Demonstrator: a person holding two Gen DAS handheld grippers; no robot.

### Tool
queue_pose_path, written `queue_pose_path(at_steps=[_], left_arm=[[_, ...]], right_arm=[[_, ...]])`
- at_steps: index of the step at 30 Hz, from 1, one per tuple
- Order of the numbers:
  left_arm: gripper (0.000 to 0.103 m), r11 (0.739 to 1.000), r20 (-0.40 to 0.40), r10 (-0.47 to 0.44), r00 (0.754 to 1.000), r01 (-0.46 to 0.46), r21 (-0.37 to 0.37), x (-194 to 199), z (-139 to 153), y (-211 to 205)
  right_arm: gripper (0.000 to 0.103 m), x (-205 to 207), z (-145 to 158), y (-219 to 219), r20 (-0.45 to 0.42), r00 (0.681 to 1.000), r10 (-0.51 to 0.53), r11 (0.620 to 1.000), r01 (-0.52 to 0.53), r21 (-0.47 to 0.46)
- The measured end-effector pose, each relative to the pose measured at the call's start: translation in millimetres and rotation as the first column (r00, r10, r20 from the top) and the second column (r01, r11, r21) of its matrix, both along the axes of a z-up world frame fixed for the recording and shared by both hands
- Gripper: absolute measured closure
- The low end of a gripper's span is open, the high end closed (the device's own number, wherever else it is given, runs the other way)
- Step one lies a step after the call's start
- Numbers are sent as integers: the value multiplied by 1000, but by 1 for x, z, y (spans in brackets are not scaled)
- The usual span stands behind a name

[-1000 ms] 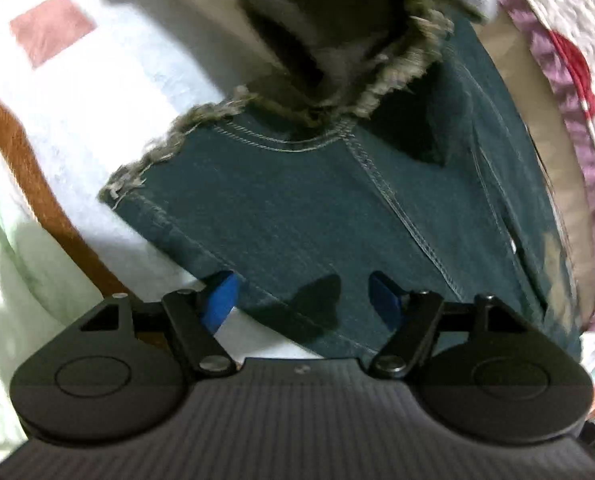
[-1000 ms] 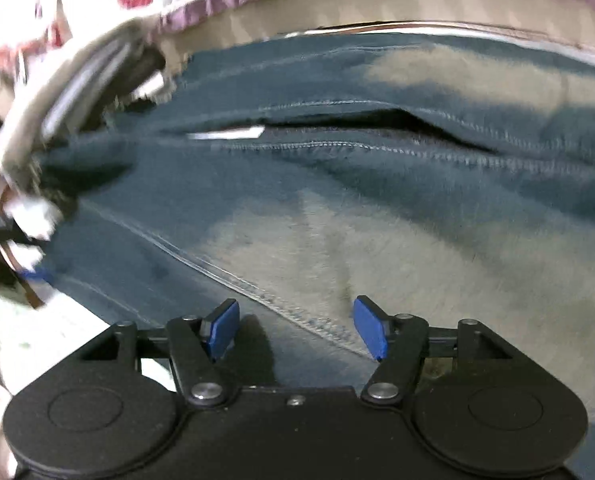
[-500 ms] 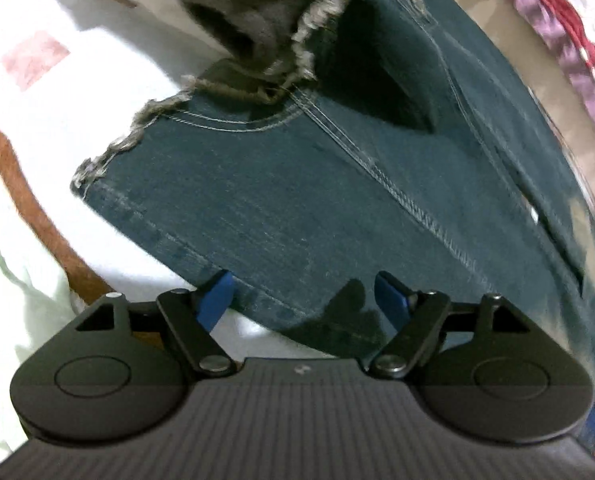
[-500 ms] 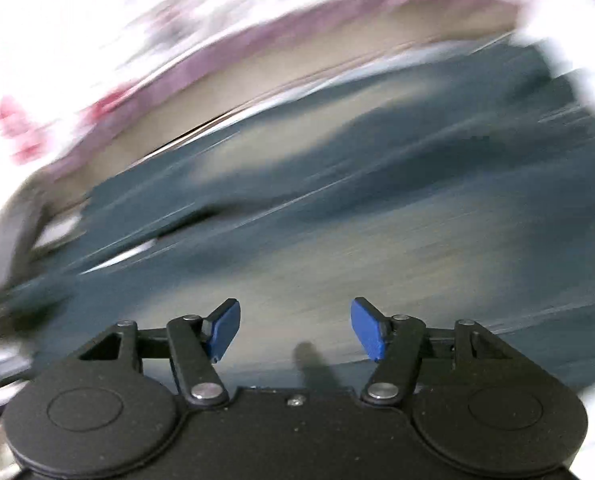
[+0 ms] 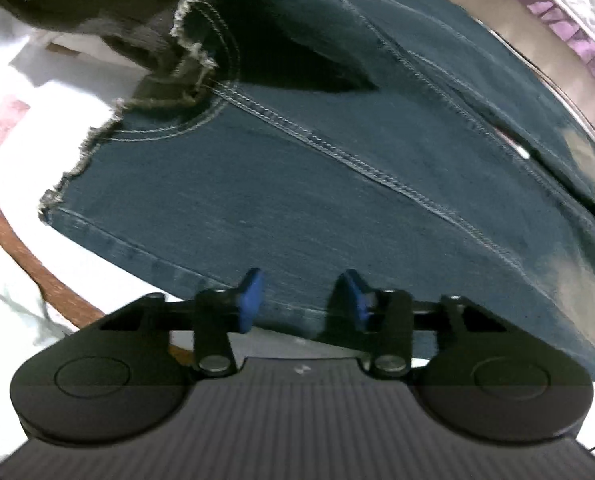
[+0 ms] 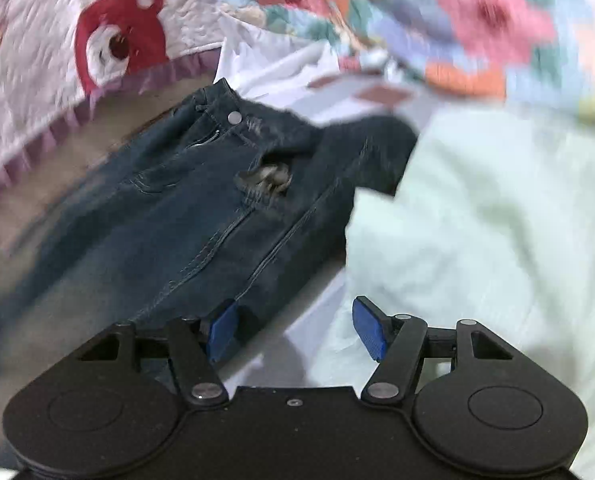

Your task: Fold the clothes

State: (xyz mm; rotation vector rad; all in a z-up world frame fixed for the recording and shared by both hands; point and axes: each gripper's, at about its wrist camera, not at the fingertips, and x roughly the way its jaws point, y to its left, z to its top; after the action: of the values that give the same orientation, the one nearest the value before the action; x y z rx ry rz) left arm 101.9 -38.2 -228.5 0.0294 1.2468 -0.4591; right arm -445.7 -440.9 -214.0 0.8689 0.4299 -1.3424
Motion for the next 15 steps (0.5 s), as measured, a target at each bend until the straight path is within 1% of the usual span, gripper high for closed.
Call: queue_pose_path(at_steps=[2, 4, 7, 8, 9, 10, 12, 13, 14, 15], left_arm=[[70, 999, -33, 15, 999, -17, -45, 2, 1, 3], [70, 997, -59, 43, 997, -47, -66, 5, 1, 7], [70, 993, -99, 74, 992, -82, -81, 7, -2, 12], [67, 991, -117, 88, 989, -99, -94, 8, -2, 15], [62, 987, -140, 103, 985, -119, -109, 9, -2, 19], [60, 982, -162, 122, 979, -143, -123, 10, -2, 24], [53, 971, -199, 161, 967, -191, -146, 13, -2, 34], [51, 966, -203, 177, 963, -209, -149, 15, -1, 39], [50, 966, -183, 188, 965, -216, -141, 17, 1, 43], [48, 966, -164, 200, 966, -222, -132, 19, 3, 47]], right_arm=[[33, 2, -2, -4, 54, 998, 28, 1000, -28, -5], [34, 5, -5, -12, 101, 993, 64, 998, -64, -3], [33, 10, -10, -29, 112, 993, 36, 999, -36, -2], [33, 12, -9, -34, 112, 993, 27, 1000, -26, -5], [39, 12, -5, -37, 127, 991, 32, 999, -29, -26], [61, 12, 0, -39, 142, 989, 37, 998, -31, -46], [83, 11, 9, -44, 173, 984, 48, 996, -34, -87], [87, 11, 15, -47, 190, 980, 56, 993, -35, -110], [87, 10, 23, -50, 207, 976, 73, 988, -42, -148], [88, 12, 32, -51, 191, 977, 98, 980, -61, -188]])
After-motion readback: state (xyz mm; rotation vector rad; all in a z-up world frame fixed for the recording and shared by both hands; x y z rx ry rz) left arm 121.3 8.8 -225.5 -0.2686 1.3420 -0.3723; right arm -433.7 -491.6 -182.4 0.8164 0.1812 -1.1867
